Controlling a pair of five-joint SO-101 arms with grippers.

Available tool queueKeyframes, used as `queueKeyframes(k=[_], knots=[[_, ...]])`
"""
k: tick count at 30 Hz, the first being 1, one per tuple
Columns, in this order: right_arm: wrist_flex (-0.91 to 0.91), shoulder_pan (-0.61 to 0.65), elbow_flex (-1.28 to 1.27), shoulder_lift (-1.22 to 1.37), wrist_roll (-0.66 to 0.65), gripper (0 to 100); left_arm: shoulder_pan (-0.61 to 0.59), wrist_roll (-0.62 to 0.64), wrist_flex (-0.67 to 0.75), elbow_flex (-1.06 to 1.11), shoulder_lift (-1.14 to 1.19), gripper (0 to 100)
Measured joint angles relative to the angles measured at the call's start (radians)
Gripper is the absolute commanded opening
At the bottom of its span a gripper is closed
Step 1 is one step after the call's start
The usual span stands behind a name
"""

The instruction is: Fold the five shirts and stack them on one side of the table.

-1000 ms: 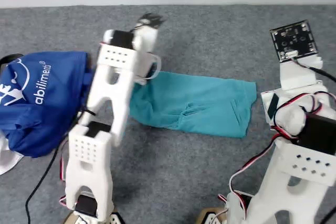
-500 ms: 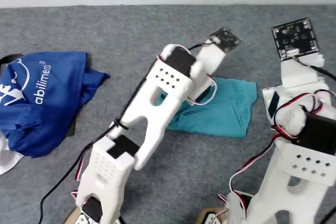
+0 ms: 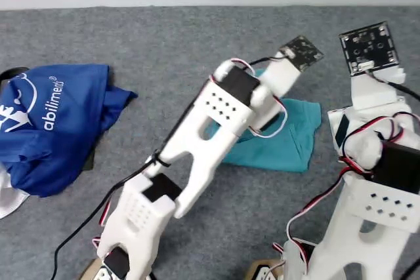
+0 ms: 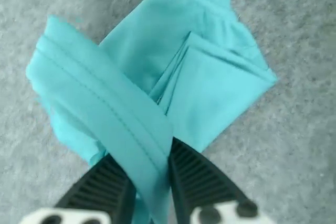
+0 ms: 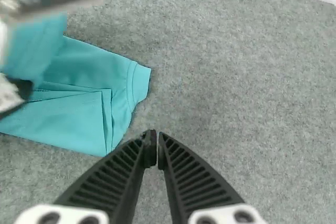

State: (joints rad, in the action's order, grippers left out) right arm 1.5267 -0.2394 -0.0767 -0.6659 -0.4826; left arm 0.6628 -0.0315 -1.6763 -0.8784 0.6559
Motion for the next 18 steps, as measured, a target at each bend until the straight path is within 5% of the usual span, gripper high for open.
queueKeyframes(k=[8, 18], knots=[[0.000, 0.000, 0.000, 0.000, 0.000, 1.4, 0.058, 0.018, 0.061, -0.226, 0.213, 23], [0.000, 0.000, 0.000, 0.000, 0.000, 1.4, 0.089, 0.041, -0.044, -0.466, 0.308, 21]])
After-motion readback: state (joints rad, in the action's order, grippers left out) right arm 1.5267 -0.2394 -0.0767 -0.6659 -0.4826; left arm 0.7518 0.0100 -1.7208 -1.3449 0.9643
